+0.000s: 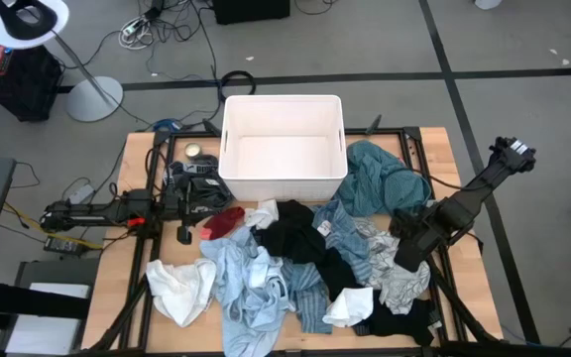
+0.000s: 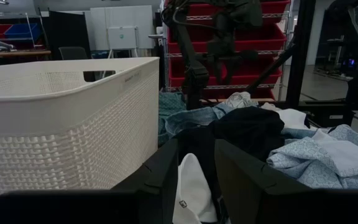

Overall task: Sort clothes
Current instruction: Put the white pajama pants into the laundry bin

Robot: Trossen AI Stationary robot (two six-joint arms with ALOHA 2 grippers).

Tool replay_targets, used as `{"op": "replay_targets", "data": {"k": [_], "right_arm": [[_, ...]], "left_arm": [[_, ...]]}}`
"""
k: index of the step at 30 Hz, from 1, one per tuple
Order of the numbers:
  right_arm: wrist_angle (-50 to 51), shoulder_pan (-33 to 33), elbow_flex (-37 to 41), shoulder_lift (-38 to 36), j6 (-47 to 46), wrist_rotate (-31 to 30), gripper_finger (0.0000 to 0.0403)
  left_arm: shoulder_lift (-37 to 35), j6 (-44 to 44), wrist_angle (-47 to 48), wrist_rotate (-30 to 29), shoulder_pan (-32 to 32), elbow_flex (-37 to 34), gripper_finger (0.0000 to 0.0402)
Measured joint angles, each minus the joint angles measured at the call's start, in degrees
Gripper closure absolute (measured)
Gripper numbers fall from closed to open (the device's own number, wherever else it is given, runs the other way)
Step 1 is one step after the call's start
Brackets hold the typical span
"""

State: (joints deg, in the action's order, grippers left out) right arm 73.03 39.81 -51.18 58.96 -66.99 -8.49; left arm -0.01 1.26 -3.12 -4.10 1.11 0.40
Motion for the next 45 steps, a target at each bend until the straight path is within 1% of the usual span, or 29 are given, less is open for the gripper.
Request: {"op": "replay_targets", "data": {"k": [2, 5, 10, 15, 18, 20, 22, 25, 31, 40, 43, 45], "right_arm": [[-0.59, -0.02, 0.00, 0.33, 0.73, -0.04, 0.0257], [-0.97, -0.02, 0.00, 0.90, -0.32, -0.06, 0.0226], [-1.02, -0.02, 0.00, 2.93, 0.13, -0.11, 0.0160], [-2.49, -0.01, 0.02, 6.42, 2.79, 0.76, 0.0098], [-4.35, -0.02, 0.02, 8.62, 3.84, 0.80, 0.0074], [-4.54, -0.02, 0.02, 10.10, 4.06, 0.81, 0.0066], [-4.61, -0.02, 0.57, 11.31, 4.31, 0.81, 0.0063], [-6.58, -0.01, 3.85, 11.87, 5.16, 1.05, 0.0068], [-14.33, 0.00, 11.69, 10.13, 4.28, 0.87, 0.0085], [-28.32, -0.01, 22.45, 9.55, 3.51, 1.07, 0.0088], [-29.11, -0.19, 23.45, 9.51, 2.33, 1.04, 0.0105], [-29.41, -0.17, 23.50, 9.53, 2.59, 0.94, 0.0135]], "left_arm": [[0.00, 0.00, 0.01, 0.00, 0.02, 0.02, 0.0289], [0.00, 0.00, 0.01, 0.00, 0.00, 0.00, 0.0289], [0.00, -0.02, -0.02, 0.01, 0.01, 0.01, 0.0289], [0.00, 0.00, -0.02, 0.00, 0.02, 0.02, 0.0289], [0.00, -0.01, 0.01, 0.00, 0.01, 0.01, 0.0289], [0.00, -0.01, 0.00, 0.01, 0.02, 0.00, 0.0289], [0.00, -0.01, -0.01, 0.01, 0.02, 0.02, 0.0289], [0.00, -0.01, 0.00, 0.00, 0.02, 0.00, 0.0289], [0.00, -0.02, 0.01, 0.00, -0.01, 0.02, 0.0289], [0.00, -0.01, 0.00, 0.01, 0.01, 0.00, 0.0289], [0.00, 0.00, -0.03, 0.02, 0.00, 0.00, 0.0289], [0.00, -0.02, -0.15, 0.02, 0.00, 0.00, 0.0289]]}}
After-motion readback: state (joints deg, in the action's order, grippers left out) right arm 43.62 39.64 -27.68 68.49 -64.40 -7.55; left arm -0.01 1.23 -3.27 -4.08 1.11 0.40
